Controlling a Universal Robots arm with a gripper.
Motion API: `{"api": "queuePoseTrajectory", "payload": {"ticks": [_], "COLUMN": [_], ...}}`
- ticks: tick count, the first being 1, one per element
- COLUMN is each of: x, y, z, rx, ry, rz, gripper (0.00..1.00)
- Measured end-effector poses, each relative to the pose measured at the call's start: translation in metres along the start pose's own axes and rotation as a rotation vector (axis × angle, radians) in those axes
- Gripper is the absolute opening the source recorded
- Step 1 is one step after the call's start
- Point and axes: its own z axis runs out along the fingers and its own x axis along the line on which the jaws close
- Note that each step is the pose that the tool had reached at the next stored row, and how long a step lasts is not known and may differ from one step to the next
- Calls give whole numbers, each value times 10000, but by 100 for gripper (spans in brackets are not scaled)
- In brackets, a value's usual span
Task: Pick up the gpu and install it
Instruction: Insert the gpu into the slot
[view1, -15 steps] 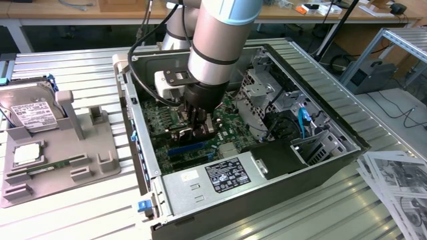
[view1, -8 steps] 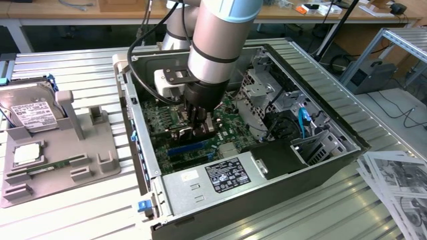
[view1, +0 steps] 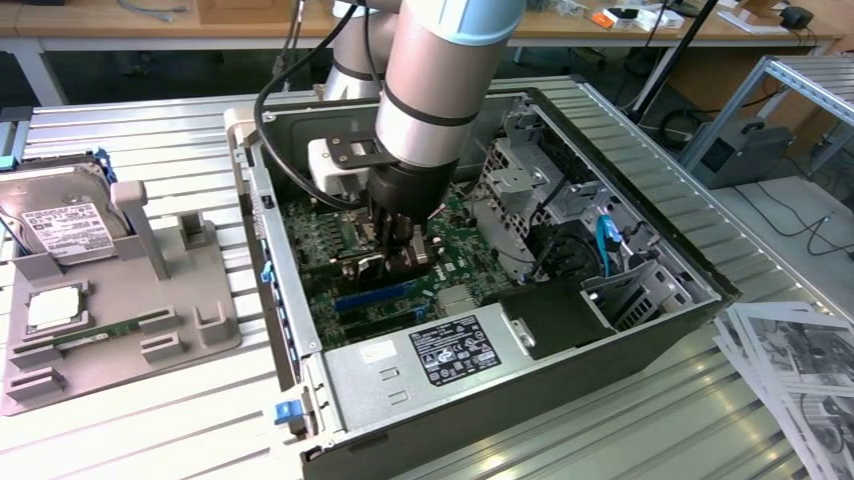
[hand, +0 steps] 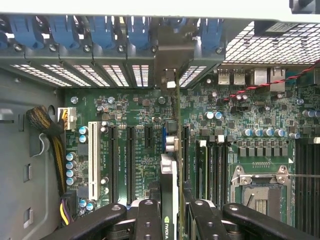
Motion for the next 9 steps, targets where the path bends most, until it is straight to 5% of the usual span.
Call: {"api": "queuePoseTrajectory", "payload": {"ticks": [9], "x": [1], "y": [-6], "z": [-1], "rx": [-3], "ry": [2], "rz": [2], "gripper": [27]}}
